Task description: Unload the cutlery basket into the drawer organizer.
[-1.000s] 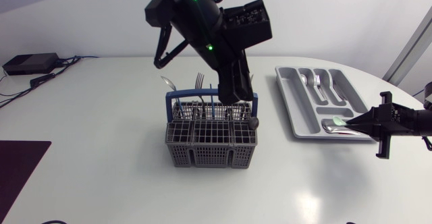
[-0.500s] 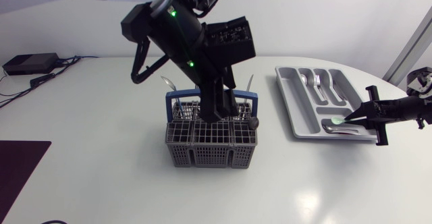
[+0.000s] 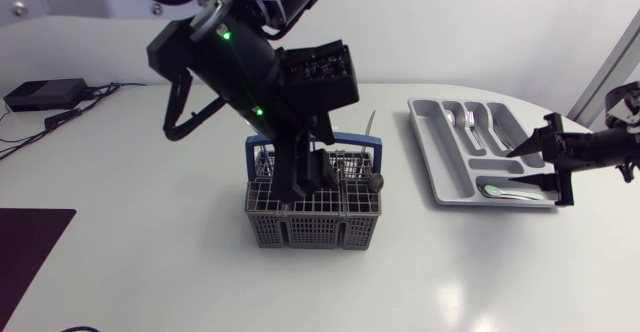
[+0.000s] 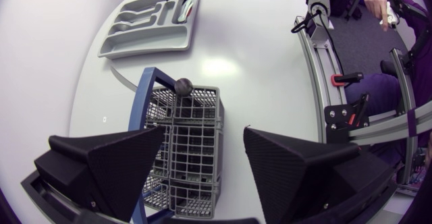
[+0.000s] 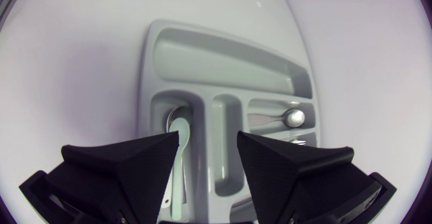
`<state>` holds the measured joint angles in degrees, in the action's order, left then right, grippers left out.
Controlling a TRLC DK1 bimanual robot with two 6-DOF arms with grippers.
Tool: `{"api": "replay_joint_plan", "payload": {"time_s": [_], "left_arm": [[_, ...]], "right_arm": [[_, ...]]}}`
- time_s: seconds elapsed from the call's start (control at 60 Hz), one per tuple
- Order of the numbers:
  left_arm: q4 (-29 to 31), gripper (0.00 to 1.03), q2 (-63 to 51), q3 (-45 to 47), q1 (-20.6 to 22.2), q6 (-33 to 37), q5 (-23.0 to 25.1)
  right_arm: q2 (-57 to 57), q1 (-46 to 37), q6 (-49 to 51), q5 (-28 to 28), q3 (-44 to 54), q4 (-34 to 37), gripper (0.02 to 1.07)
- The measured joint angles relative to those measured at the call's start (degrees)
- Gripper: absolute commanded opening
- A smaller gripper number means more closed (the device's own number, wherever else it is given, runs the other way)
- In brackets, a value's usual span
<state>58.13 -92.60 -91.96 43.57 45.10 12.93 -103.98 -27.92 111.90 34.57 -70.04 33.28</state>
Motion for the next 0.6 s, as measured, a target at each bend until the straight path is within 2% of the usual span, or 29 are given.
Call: {"api": "replay_joint_plan", "payload": {"time_s": [0.15, 0.317, 0.45, 0.6], "left_arm": [[-0.2, 0.97, 3.8, 3.0, -0.2, 0.4, 0.0], [-2.7, 0.97, 8.8, 8.7, -0.5, 1.4, 0.0], [-5.9, 0.97, 11.8, 14.8, -1.3, 1.5, 0.0], [-10.3, 0.97, 14.3, 20.7, -1.5, 1.5, 0.0]], "right_arm": [[12.0, 5.0, -16.2, 0.6, 0.2, 3.6, 0.75], [20.2, 13.3, -35.0, 0.1, 0.3, 8.4, 0.75], [22.4, 19.8, -50.3, -0.4, 0.2, 12.4, 0.74], [22.0, 24.9, -62.7, -0.3, -0.2, 16.8, 0.74]]}}
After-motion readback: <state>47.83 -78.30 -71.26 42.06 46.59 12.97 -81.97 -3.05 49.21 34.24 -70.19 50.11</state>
